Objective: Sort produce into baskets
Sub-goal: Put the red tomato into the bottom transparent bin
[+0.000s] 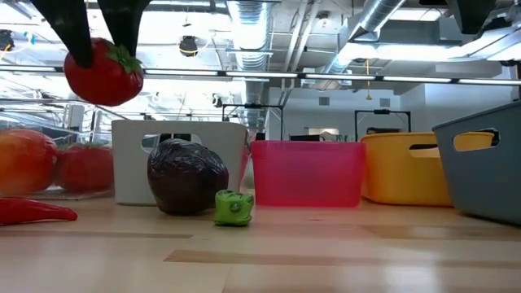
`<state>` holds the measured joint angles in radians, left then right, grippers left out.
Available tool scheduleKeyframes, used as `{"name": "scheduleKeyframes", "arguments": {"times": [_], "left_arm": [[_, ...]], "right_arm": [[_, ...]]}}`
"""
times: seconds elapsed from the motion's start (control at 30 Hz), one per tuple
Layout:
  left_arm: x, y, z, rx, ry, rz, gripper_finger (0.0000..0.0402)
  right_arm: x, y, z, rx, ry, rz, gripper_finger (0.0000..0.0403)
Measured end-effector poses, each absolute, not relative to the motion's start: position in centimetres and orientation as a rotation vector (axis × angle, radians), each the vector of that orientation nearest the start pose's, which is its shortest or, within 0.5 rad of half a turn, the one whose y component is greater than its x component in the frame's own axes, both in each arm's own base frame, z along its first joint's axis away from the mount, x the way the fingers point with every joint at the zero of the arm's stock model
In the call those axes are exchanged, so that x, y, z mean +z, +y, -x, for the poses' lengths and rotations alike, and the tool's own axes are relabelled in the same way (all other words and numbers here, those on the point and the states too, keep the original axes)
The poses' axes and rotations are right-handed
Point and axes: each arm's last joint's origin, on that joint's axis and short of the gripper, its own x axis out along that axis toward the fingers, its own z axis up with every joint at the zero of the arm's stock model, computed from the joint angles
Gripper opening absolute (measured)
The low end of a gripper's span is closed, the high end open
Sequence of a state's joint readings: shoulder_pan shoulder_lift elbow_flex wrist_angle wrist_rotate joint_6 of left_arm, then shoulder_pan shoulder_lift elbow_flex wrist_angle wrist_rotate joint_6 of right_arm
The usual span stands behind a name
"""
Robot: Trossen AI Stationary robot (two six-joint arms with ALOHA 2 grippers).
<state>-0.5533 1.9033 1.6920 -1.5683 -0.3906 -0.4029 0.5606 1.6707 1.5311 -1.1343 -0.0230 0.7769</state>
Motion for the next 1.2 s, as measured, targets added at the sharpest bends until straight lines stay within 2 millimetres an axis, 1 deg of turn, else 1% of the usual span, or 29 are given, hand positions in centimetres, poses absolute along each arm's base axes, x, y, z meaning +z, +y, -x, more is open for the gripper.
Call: {"name": "scheduleKeyframes", "arguments": {"times": [0.17,0.33,0.4,0.5,0.7,0.9,1.2], "left_arm": [[27.9,-16.5,-28.9,0.203,1.51,-0.467,0.0229],[29.8,-15.9,-27.9,0.242,1.448,-0.384,0.0229],[30.2,-15.7,-27.6,0.265,1.424,-0.35,0.0229],[29.8,-15.1,-26.6,0.302,1.446,-0.322,0.0229],[27.9,-13.9,-24.9,0.322,1.555,-0.279,0.0229],[26.9,-12.9,-24.9,0.373,1.59,-0.27,0.0229],[27.0,-12.5,-25.2,0.373,1.592,-0.26,0.0229]], "right_arm": [[29.9,17.4,-27.5,-0.008,1.339,-0.315,0.0375],[29.9,17.4,-27.5,-0.008,1.339,-0.314,0.0375],[29.9,17.4,-27.5,-0.008,1.339,-0.314,0.0375],[29.9,17.4,-27.5,-0.008,1.339,-0.314,0.0375],[29.9,17.4,-27.5,-0.008,1.339,-0.314,0.0375],[29.9,17.4,-27.5,-0.007,1.338,-0.314,0.0375],[29.9,17.4,-27.6,-0.001,1.328,-0.319,0.0375]]}}
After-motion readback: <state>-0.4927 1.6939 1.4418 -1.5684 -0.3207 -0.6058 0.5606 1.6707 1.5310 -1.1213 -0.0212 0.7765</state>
